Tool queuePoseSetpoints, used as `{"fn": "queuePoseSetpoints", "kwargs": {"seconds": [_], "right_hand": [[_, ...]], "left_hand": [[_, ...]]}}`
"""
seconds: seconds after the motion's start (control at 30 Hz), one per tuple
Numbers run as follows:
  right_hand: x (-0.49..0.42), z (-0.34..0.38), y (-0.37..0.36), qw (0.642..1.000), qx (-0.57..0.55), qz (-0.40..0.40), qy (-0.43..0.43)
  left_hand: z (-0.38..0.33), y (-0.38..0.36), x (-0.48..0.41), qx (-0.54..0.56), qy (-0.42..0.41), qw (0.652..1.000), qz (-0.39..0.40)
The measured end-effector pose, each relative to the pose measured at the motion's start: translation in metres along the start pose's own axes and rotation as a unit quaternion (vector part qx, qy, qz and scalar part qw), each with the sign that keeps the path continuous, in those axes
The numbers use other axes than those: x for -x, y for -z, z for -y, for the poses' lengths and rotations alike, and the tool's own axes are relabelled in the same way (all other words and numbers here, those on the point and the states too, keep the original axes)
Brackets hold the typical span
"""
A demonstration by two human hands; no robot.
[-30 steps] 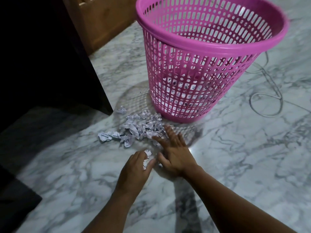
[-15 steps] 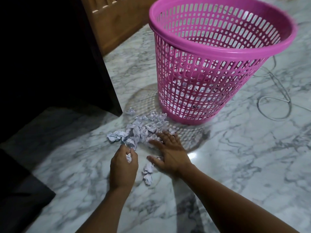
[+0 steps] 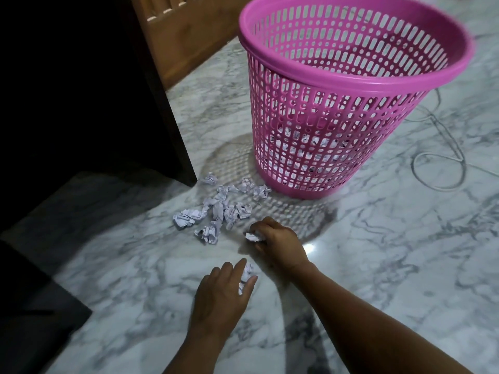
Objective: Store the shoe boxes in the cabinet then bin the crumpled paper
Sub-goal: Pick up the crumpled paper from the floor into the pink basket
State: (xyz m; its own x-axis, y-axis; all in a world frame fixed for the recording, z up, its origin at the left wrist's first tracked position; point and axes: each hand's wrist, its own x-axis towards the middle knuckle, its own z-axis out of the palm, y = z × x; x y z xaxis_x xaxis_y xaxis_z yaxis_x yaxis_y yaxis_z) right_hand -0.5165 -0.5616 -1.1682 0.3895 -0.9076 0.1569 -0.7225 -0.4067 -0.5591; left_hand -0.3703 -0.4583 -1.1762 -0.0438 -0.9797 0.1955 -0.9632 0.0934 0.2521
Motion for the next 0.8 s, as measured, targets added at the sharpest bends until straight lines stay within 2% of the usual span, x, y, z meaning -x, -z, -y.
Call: {"fn": "queuePoseSetpoints", "kwargs": {"seconds": [0.17, 0.27, 0.37, 0.43, 0.5, 0.57, 0.67, 0.73, 0.8], "right_hand": [[-0.024, 0.000, 0.014, 0.989, -0.093, -0.056, -0.102], [-0.046, -0.003, 0.023, 0.993, -0.016, -0.069, -0.092], [-0.070, -0.002, 0.025, 0.987, 0.097, -0.081, -0.102], [-0.077, 0.004, 0.026, 0.970, 0.221, -0.038, -0.096], [-0.082, -0.001, 0.021, 0.971, 0.215, 0.059, -0.089], [-0.081, -0.011, 0.015, 0.970, 0.199, 0.089, -0.104], [-0.074, -0.016, 0.011, 0.976, 0.201, 0.028, -0.085], [-0.064, -0.025, 0.005, 0.979, 0.188, -0.006, -0.074], [-0.057, -0.027, 0.005, 0.980, 0.178, -0.006, -0.088]], "left_hand": [[-0.003, 0.001, 0.005, -0.011, -0.054, 0.998, -0.020], [-0.003, 0.005, -0.003, 0.015, -0.053, 0.998, -0.002], [0.002, 0.009, -0.021, 0.062, 0.027, 0.998, 0.013], [0.005, 0.016, -0.036, 0.103, 0.117, 0.988, 0.008], [0.010, 0.023, -0.053, 0.139, 0.178, 0.974, -0.031], [0.015, 0.030, -0.072, 0.175, 0.209, 0.958, -0.085], [0.027, 0.032, -0.097, 0.206, 0.234, 0.941, -0.131], [0.035, 0.031, -0.110, 0.194, 0.224, 0.943, -0.154], [0.039, 0.028, -0.119, 0.151, 0.213, 0.952, -0.161]]}}
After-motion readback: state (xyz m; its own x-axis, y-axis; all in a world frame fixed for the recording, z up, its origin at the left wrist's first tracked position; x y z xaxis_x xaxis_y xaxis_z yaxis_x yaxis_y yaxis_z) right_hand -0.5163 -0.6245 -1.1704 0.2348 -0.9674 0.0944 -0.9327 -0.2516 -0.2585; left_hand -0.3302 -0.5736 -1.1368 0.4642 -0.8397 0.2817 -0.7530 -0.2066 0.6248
